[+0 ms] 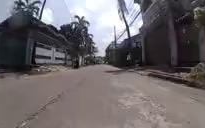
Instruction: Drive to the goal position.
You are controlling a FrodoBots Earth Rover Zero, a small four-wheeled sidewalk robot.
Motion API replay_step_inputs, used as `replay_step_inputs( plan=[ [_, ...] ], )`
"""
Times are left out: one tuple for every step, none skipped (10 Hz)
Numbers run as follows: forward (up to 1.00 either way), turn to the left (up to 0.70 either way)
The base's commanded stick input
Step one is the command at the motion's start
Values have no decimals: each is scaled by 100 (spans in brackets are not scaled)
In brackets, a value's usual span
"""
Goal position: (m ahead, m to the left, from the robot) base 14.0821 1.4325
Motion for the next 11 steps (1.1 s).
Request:
replay_step_inputs(
  plan=[
    [100,-8],
    [100,-39],
    [100,-40],
    [100,-40],
    [100,-29],
    [100,0],
    [100,0],
    [100,0],
    [100,0],
    [100,0],
    [97,0]
  ],
)
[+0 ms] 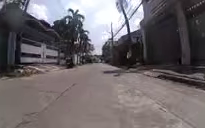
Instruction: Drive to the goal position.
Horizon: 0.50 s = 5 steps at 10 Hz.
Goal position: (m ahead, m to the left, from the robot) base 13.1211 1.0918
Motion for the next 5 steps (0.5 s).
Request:
replay_step_inputs(
  plan=[
    [97,0],
    [97,0],
    [97,0],
    [97,0],
    [97,0]
  ],
)
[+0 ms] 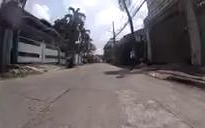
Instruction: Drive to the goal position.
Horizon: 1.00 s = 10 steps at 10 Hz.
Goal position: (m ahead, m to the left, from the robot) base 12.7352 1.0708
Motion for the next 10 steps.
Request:
replay_step_inputs(
  plan=[
    [97,0],
    [97,0],
    [97,0],
    [97,0],
    [97,0],
    [97,0],
    [97,0],
    [97,0],
    [97,0],
    [97,0]
  ],
)
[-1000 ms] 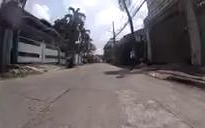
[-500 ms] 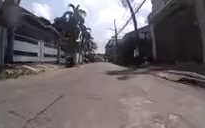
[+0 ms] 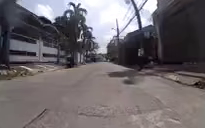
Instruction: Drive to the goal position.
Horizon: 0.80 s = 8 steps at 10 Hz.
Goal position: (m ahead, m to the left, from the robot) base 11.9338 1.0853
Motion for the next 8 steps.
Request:
replay_step_inputs(
  plan=[
    [97,0],
    [97,0],
    [97,0],
    [97,0],
    [97,0],
    [97,0],
    [97,-10],
    [97,-28]
  ],
)
